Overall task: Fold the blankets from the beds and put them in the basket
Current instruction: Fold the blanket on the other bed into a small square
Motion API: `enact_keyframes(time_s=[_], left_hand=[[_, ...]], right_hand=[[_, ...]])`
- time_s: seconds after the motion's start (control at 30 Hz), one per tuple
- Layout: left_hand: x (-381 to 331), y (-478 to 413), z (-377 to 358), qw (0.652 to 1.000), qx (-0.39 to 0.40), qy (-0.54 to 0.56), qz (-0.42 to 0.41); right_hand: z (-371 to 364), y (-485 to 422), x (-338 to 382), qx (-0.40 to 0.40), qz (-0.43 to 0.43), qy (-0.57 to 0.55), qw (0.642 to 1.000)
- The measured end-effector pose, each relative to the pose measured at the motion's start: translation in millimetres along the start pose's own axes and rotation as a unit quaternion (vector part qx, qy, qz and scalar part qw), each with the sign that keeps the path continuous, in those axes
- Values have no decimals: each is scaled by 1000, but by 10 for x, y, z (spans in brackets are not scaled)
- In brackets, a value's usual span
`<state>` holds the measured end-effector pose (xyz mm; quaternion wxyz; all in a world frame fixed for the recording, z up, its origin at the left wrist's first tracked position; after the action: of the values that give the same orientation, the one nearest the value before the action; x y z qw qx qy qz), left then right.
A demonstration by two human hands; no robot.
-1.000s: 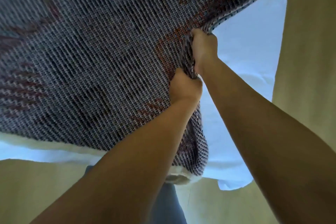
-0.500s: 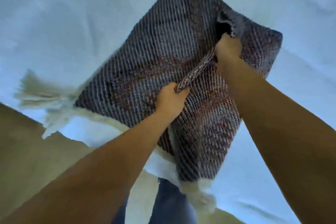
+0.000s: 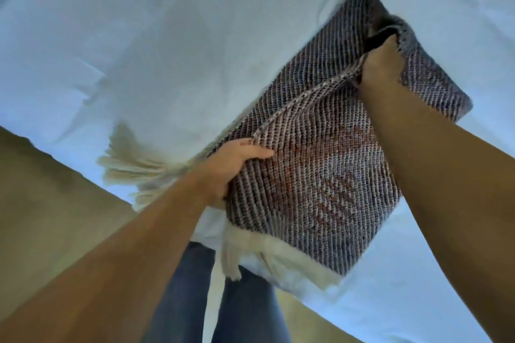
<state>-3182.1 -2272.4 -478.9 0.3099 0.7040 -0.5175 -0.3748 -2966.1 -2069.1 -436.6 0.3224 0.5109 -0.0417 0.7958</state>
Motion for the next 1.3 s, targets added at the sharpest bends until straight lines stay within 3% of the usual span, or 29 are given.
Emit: enact_keyframes(time_s=[0.07, 0.17, 0.23, 0.33, 0.5, 0.57, 0.67, 0.7, 0.83, 1.07, 1.3], left_hand=[[-104, 111, 223, 994, -18, -112, 6], [-5, 198, 462, 916, -70, -384, 91], [34, 205, 558, 903, -101, -403, 108], [-43, 218, 736, 881, -216, -415, 62], [16, 315, 849, 826, -249, -463, 202], [-39, 299, 801, 783, -297, -510, 198], [-185, 234, 664, 688, -376, -605, 138], [-238, 217, 605, 675, -395, -613, 114], [-444, 88, 334, 672, -428, -604, 31], [-924, -463, -269, 744, -413, -521, -58], [-1583, -956, -699, 726, -435, -519, -117]], right_hand=[[-83, -23, -47, -9, -21, -15, 1000], [-286, 25, -156, 68, -13, 6, 998], [-375, 66, -246, 94, -26, 22, 995], [-410, 47, -278, 64, -32, -4, 997], [-372, -24, -217, 63, -6, 19, 998], [-369, -29, -224, 70, -5, 17, 997], [-403, -20, -236, 84, -17, 16, 996], [-406, -29, -230, 89, -20, 26, 995], [-426, -102, -177, 140, -26, 71, 987], [-263, -500, -61, 166, 46, 134, 976], [-334, -946, 168, 222, 146, 254, 930]])
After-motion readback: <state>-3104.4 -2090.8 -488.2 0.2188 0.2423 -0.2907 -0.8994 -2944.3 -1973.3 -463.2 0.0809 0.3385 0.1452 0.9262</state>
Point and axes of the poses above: each hand's wrist, its own y-axis away from the middle knuckle, its own z-axis out of the back of the hand, x = y × z, the point moved 5 cm from there along -y, towards the middle knuckle, and after that the axes turned 11 degrees about z, right-handed, at the moved point
